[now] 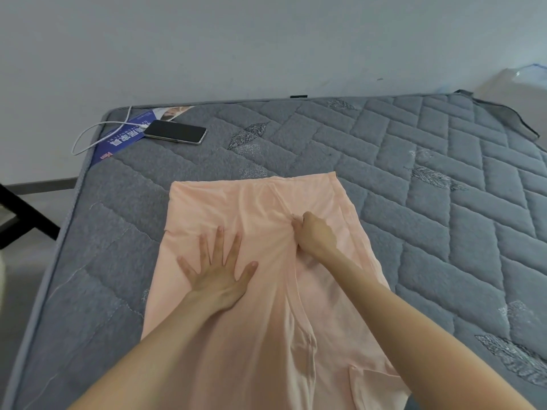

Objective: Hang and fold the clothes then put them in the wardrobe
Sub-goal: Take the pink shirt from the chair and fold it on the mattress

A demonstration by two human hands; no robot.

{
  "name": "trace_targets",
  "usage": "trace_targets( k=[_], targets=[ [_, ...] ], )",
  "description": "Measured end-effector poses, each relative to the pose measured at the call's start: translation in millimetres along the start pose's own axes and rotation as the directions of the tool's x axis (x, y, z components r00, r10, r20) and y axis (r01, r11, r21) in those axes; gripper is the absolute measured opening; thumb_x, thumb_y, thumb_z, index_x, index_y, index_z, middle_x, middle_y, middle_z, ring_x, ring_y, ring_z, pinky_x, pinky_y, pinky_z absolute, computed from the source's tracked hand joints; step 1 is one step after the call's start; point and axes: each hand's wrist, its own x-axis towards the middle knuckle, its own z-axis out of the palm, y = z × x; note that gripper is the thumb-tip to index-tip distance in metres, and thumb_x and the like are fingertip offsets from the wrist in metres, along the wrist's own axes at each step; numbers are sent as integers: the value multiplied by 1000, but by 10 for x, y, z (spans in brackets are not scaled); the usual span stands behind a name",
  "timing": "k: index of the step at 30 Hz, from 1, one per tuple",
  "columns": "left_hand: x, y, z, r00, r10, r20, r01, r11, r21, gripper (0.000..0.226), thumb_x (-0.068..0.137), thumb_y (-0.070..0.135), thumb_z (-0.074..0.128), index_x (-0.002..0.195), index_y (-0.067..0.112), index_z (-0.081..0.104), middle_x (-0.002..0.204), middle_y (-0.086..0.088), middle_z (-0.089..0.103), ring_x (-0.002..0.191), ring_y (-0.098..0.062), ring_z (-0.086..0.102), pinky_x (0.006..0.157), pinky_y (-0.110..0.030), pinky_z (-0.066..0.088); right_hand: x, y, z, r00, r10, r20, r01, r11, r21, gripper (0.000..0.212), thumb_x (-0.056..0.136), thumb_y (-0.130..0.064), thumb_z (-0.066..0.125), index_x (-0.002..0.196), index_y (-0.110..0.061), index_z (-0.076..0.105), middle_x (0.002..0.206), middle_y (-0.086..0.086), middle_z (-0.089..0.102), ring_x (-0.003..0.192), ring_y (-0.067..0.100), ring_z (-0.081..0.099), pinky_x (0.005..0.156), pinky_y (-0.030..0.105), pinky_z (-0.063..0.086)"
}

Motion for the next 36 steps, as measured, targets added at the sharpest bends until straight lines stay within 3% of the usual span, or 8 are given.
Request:
trace_targets(
  k=[3, 9, 13, 16, 20, 28, 33, 36],
  targets=[
    [-50, -14, -4, 1000, -4, 0, 4, 1000, 11, 70, 85, 74, 8, 136, 45, -31, 137, 15, -49, 134, -19, -41, 102, -66, -20, 3, 21, 11, 1000, -11, -9, 11, 998, -62, 26, 98, -35, 37, 86, -12, 41, 104, 14, 61, 84, 29, 50, 66, 34, 35],
    [-315, -120, 88, 1000, -25, -10, 25, 1000, 6, 71, 85, 75, 7, 131, 43, -35, 138, 12, -49, 134, -17, -41, 100, -64, -24, -131, 50, -37, 995, 76, 66, -80, 995, 57, 50, 93, -48, 46, 106, -1, 55, 105, 14, 64, 96, 34, 61, 77, 34, 48],
    [-548, -201, 172, 999, -2, -46, 1, 1000, -5, 70, 88, 71, 10, 134, 40, -33, 138, 11, -46, 137, -17, -37, 103, -60, -25, -449, 88, -133, 965, 59, 256, -80, 994, 71, 54, 93, -49, 45, 81, 0, 67, 80, 13, 71, 68, 27, 65, 72, 33, 56],
    [-730, -260, 234, 997, 19, -75, -19, 1000, -7, 69, 91, 66, 11, 139, 37, -29, 141, 10, -42, 138, -15, -34, 106, -55, -25, -786, 137, -158, 927, 48, 372, -88, 992, 90, 50, 91, -50, 51, 64, -9, 61, 64, 4, 65, 54, 19, 59, 55, 23, 50],
    [-1007, -336, 325, 994, 43, -102, -45, 999, -14, 66, 95, 59, 13, 141, 33, -27, 151, 7, -33, 139, -13, -32, 109, -44, -24, -1187, 220, -146, 887, 27, 461, -45, 999, 27, 50, 85, -52, 60, 55, -13, 46, 57, 3, 53, 53, 18, 52, 55, 24, 44],
    [-1486, -528, 484, 984, 133, -123, -127, 990, 56, 64, 99, 49, 14, 137, 24, -31, 153, 3, -29, 141, -15, -26, 115, -39, -18, -1675, 534, -157, 944, 17, 329, -14, 1000, -11, 26, 86, -34, 65, 91, -9, 59, 86, 9, 63, 85, 26, 63, 76, 34, 48],
    [-1723, -649, 512, 987, 155, -51, -151, 985, 81, 69, 98, 54, 17, 139, 24, -31, 152, 0, -33, 141, -17, -28, 113, -37, -20, -1970, 524, -95, 985, 7, 174, -25, 994, 104, 39, 82, -30, 67, 108, -13, 44, 102, 6, 60, 91, 25, 60, 75, 36, 48],
    [-1860, -717, 513, 984, 176, 18, -177, 978, 110, 78, 91, 67, 21, 138, 32, -31, 144, 3, -41, 138, -17, -33, 111, -41, -21, -2107, 523, -68, 975, 32, 219, -42, 998, 41, 51, 81, -34, 67, 112, -11, 34, 103, 6, 50, 95, 28, 58, 74, 37, 45]
  ],
)
